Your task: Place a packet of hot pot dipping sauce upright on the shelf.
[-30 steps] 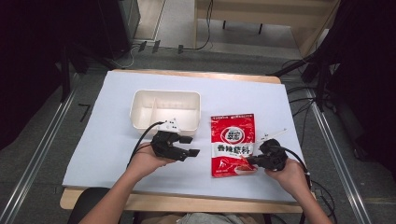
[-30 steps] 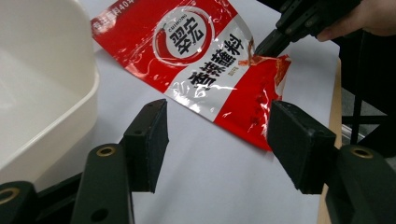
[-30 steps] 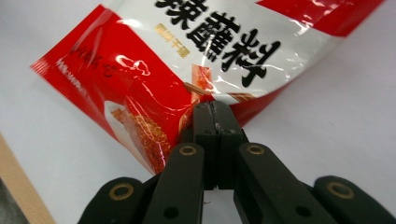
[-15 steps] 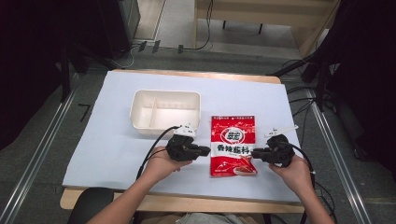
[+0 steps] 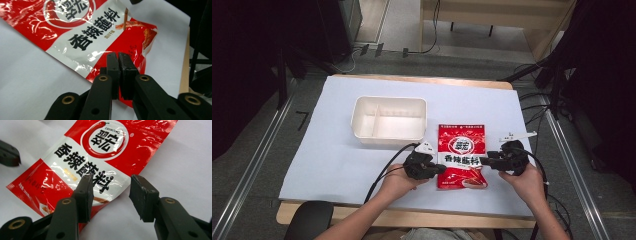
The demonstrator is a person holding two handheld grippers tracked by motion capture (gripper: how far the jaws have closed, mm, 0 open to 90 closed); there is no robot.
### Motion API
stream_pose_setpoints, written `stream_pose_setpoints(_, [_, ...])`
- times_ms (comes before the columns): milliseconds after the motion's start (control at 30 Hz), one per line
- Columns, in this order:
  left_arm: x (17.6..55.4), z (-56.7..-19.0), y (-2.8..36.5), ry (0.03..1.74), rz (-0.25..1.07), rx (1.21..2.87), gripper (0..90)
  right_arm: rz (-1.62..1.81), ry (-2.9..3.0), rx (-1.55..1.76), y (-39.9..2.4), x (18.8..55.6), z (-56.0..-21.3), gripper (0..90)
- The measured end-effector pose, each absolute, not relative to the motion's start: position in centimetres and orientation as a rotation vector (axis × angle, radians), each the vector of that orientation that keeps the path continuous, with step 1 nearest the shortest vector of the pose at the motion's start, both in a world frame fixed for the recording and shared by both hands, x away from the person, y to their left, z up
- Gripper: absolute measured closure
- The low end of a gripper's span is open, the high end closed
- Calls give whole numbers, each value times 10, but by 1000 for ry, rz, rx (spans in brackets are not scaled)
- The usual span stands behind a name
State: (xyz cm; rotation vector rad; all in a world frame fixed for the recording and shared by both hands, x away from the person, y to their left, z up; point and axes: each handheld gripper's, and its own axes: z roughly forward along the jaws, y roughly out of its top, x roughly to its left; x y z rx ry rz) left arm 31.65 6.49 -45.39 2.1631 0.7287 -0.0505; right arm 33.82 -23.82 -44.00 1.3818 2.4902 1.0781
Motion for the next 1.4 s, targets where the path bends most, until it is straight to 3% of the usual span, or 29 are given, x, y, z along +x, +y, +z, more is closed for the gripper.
stream_pose_setpoints(100, [317,-458,61,730,-53,2178,885,1089,2499,1370,-237,338,-440,580])
stream_pose_setpoints(233, [317,-465,57,742,-40,2208,884,1084,2493,1366,-234,339,-440,543])
stream_pose_setpoints(767, [314,-470,60,761,2,2228,900,1100,2447,1419,-230,351,-445,268])
stream_pose_setpoints(1400, [315,-473,63,774,-7,2214,900,1014,2504,1463,-200,390,-458,243])
